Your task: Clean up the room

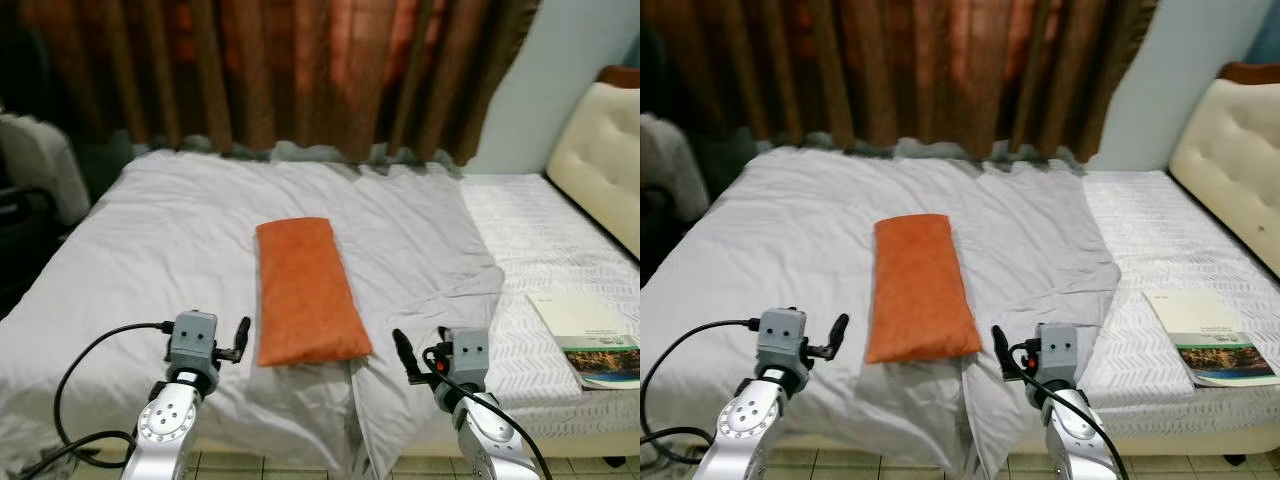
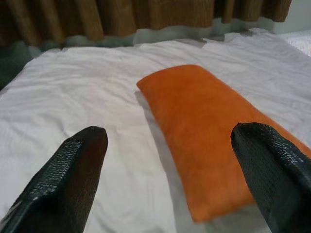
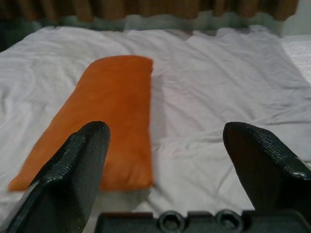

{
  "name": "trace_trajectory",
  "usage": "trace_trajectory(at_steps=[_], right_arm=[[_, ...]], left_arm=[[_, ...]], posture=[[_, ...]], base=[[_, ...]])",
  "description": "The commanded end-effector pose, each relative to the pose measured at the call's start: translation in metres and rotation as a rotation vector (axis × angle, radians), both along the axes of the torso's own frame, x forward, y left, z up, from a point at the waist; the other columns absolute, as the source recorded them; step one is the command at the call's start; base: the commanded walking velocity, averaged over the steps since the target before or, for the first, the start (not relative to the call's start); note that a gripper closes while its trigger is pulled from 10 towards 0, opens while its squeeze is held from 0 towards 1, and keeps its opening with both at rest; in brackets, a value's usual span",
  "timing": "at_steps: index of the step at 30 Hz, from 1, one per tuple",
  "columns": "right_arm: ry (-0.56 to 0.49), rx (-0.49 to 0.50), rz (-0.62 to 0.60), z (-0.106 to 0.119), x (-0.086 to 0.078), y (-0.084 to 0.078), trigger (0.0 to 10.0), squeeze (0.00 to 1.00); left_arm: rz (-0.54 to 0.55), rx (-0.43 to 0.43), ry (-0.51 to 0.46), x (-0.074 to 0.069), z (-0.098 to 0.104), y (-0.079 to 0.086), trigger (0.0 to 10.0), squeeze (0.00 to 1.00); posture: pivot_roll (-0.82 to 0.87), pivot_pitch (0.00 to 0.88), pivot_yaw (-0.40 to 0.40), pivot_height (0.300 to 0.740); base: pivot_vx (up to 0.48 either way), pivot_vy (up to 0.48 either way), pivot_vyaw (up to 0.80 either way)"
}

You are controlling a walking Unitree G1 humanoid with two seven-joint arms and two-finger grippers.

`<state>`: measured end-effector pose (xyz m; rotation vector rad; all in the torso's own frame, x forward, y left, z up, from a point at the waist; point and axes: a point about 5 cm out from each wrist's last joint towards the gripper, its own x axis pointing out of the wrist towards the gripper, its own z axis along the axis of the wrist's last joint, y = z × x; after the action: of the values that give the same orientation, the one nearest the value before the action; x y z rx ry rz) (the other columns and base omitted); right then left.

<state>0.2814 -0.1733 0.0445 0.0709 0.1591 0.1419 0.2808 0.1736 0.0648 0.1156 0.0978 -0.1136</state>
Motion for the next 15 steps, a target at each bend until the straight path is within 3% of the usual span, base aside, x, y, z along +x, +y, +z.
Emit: trace_trajectory(at_steps=[1, 15], right_arm=[[0.01, -0.011, -0.02, -0.0019, -0.0013, -0.0098, 10.0, 0.0], [0.023, -0.012, 0.006, -0.0046, 0.0009, -0.0078, 10.0, 0.0]], left_arm=[[-0.035, -0.001, -0.003, 0.0036, 0.0021, -0.0111, 10.0, 0.0], [-0.024, -0.04, 0.007, 0.0038, 0.0013, -0.0101, 10.0, 0.0]], posture=[[0.05, 0.0, -0.064, 0.74], [0.06, 0.0, -0.069, 0.74]], base=[[0.454, 0.0, 0.0], [0.454, 0.0, 0.0]])
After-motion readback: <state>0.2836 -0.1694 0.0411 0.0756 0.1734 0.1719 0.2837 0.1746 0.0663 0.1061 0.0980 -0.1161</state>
